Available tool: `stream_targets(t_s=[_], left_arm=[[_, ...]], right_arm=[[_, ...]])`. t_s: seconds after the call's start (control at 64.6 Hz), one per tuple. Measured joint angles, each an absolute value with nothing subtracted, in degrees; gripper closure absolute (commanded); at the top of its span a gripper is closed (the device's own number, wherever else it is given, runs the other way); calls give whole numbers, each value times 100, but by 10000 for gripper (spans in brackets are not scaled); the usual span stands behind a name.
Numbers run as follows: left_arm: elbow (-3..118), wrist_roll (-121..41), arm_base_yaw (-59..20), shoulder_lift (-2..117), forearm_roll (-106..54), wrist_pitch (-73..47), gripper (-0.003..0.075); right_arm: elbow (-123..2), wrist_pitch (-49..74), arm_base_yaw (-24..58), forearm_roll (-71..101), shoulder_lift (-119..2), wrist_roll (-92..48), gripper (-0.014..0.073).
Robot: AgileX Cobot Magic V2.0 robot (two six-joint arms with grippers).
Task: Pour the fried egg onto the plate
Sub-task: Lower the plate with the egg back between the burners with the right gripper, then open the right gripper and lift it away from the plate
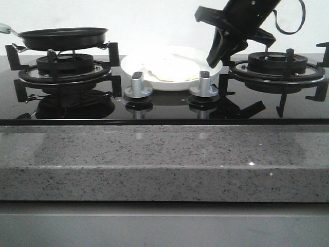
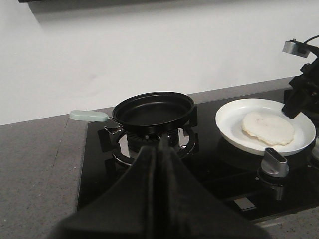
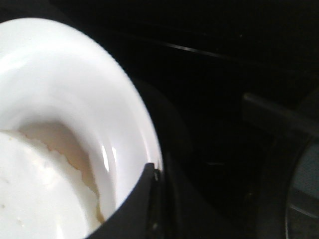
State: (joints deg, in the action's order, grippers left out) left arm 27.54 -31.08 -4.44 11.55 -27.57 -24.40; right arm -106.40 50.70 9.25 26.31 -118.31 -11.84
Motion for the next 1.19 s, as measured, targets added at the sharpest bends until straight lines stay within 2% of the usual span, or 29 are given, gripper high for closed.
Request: stream_targets(t_s=[0.186,0.558,0.65,0.759,0.821,0.898,1.069,1.193], left_arm=[[2754,-3108,-444,1155,-2757,-2440,739],[2754,-3108,-444,1155,-2757,-2440,739],[2754,-3108,-444,1155,-2757,-2440,739],[2754,-3108,-444,1155,-2757,-2440,739],[2754,-3108,-444,1155,-2757,-2440,739],[2754,-3108,-444,1155,-2757,-2440,739],[2754,-3108,-444,1155,-2757,-2440,739],[2754,-3108,-444,1155,-2757,-2440,739]], right_arm=[[-10650,5238,925,2418,-11831,-1138,608],[-10677,5449,925,2176,-11831,-1131,246],[-10799,5618,925,2069,-11831,-1131,212],[-11128,5950,902,1958,-11831,-1131,214],[-11389,6244,882,1917,-11831,-1131,244],[-11629,6561,857,1906,-11831,-1131,317],[-11852,7000,859,1893,-11831,-1131,549],[-11852,7098,859,1885,-11831,-1147,646]])
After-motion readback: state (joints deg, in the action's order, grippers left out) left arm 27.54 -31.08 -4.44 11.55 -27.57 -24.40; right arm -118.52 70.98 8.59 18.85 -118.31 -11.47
